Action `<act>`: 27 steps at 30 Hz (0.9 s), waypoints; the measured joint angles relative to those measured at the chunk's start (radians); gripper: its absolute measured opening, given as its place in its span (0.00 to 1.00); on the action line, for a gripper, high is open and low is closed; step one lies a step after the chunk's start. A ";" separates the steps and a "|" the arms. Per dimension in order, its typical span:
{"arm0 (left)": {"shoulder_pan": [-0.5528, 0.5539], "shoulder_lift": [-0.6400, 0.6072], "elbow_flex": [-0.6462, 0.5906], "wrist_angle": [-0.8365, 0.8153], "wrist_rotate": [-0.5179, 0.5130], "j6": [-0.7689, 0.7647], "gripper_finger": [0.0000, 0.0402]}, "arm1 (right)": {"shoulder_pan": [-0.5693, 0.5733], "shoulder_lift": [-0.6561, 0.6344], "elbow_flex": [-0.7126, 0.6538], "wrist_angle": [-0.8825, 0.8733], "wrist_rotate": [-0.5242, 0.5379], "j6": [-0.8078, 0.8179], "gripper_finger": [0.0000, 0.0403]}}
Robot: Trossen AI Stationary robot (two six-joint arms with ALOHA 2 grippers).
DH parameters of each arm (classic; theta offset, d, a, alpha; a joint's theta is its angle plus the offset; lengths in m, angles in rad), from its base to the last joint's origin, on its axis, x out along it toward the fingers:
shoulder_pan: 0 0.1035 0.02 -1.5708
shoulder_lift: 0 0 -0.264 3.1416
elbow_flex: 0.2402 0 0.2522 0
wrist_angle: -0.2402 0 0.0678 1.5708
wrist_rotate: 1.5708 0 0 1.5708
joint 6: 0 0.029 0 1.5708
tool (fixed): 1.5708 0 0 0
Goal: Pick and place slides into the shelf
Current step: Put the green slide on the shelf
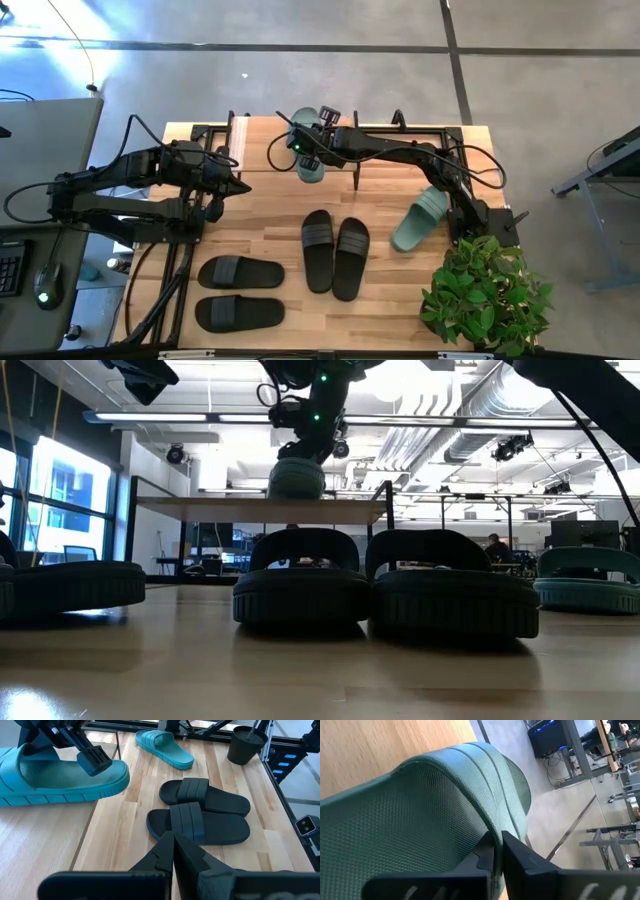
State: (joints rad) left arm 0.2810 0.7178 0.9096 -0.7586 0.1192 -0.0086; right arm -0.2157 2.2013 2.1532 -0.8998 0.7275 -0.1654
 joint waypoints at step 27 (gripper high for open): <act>0.000 0.000 0.000 0.000 0.000 0.000 0.00 | -0.010 0.003 0.044 0.046 -0.057 0.008 0.30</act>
State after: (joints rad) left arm 0.2810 0.7181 0.9096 -0.7586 0.1190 -0.0086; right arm -0.2262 2.2040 2.1973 -0.8536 0.6709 -0.1570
